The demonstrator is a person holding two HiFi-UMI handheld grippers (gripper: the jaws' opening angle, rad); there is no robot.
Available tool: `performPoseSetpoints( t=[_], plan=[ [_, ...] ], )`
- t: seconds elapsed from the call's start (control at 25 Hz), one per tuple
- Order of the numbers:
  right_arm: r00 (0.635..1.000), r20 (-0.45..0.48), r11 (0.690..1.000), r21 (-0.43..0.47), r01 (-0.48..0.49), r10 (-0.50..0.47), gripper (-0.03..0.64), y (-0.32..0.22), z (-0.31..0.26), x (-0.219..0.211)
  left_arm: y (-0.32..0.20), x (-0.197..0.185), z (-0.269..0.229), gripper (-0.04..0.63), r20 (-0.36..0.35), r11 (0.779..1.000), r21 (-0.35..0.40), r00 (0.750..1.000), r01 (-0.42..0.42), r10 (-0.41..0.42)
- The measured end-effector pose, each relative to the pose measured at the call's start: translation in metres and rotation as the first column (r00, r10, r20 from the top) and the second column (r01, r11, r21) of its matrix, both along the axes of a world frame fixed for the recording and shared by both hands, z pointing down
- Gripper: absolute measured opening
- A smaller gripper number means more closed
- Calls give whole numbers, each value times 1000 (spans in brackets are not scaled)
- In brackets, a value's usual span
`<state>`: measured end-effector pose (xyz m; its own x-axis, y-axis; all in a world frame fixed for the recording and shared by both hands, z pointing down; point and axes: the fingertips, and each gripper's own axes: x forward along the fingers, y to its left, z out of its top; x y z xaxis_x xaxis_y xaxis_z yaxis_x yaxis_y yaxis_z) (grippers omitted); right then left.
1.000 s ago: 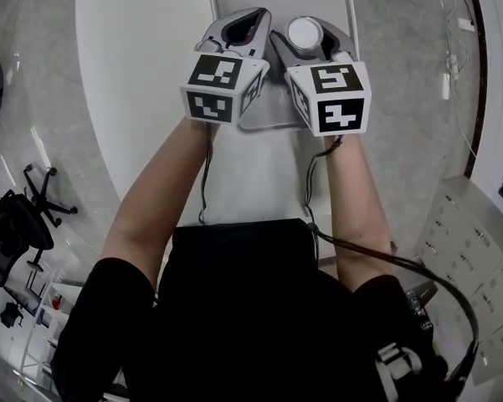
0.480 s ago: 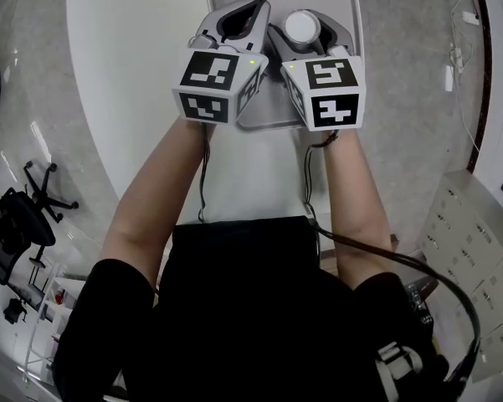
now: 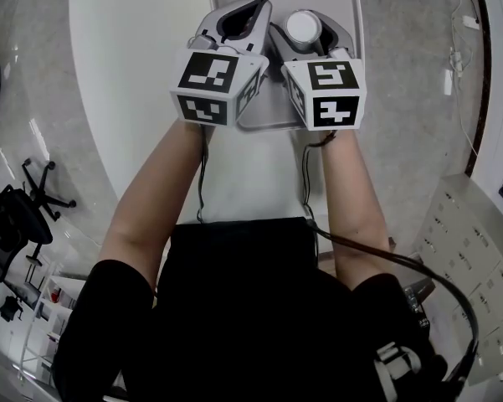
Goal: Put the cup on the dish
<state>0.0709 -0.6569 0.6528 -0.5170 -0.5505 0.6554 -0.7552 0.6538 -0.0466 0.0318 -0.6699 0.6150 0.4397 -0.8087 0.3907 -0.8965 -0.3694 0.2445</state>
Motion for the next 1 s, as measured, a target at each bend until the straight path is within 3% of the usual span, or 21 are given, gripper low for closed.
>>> performPoseSetpoints(
  t=[0.48, 0.8, 1.0],
  plan=[
    [1000, 24, 996, 83, 16, -18, 250, 7, -48, -4, 18, -4, -45, 6, 29, 999, 51, 1000, 8, -9],
    [999, 53, 974, 224, -12, 1, 249, 26, -122, -1, 47, -7, -108, 6, 51, 992, 125, 998, 22, -29],
    [992, 127, 956, 293, -30, -8, 247, 48, -168, 8, 68, 0, -145, 6, 67, 985, 171, 997, 28, -40]
  ],
)
